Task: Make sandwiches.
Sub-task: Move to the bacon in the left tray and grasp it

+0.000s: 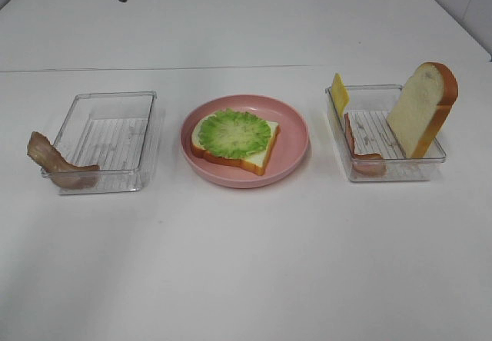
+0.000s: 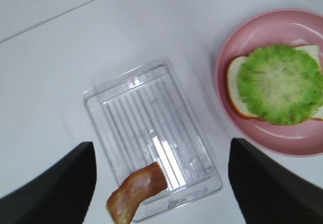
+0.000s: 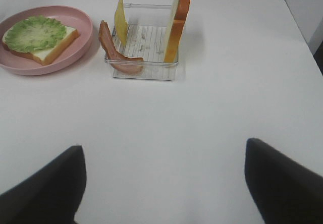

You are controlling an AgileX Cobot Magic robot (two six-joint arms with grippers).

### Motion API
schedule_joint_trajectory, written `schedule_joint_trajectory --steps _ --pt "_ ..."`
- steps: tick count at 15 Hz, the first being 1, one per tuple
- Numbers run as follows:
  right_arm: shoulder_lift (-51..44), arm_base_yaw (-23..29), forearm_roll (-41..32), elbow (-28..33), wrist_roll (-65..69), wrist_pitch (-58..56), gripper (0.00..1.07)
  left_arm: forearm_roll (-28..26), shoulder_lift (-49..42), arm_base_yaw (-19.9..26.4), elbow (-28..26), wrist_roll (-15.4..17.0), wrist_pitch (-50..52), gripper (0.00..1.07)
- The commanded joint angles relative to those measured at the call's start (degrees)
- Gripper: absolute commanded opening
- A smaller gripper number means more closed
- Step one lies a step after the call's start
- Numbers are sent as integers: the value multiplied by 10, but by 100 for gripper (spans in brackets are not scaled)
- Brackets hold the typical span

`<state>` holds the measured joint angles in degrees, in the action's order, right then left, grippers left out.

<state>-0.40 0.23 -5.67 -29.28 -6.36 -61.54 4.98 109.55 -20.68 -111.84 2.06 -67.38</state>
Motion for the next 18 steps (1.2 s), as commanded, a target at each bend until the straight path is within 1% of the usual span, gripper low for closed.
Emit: schedule_joint_trajectory --steps 1,4,5,6,8,9,10,13,15,16,17,18 --pt "-7 -2 2 3 -3 6 80 62 -23 1 -1 44 -61 70" --pt "-7 -2 2 3 -3 6 80 53 -43 1 0 49 -61 70" --pt "-7 -2 2 3 -3 6 80 49 -60 1 10 58 -61 70" --pt "-7 -2 2 3 -3 6 80 49 -76 1 31 58 -61 70" --pt "-7 -2 2 3 -3 6 80 42 -123 1 99 59 -61 70" --pt "-7 -2 2 3 -3 6 80 37 -136 1 116 59 -60 70" --pt "-7 -2 2 3 -3 6 80 35 -158 1 147 62 -60 70" --pt "-7 -2 2 3 -3 6 80 39 -218 1 244 88 -60 70" --pt "-7 -2 2 3 -3 6 80 63 -234 1 300 120 -60 70" --pt "-7 -2 2 3 -3 6 80 68 -234 1 314 122 -58 70" --pt "-7 -2 2 3 -3 6 80 68 -230 1 354 124 -36 70" --pt "-7 -2 2 3 -3 6 80 68 -222 1 361 129 -26 70"
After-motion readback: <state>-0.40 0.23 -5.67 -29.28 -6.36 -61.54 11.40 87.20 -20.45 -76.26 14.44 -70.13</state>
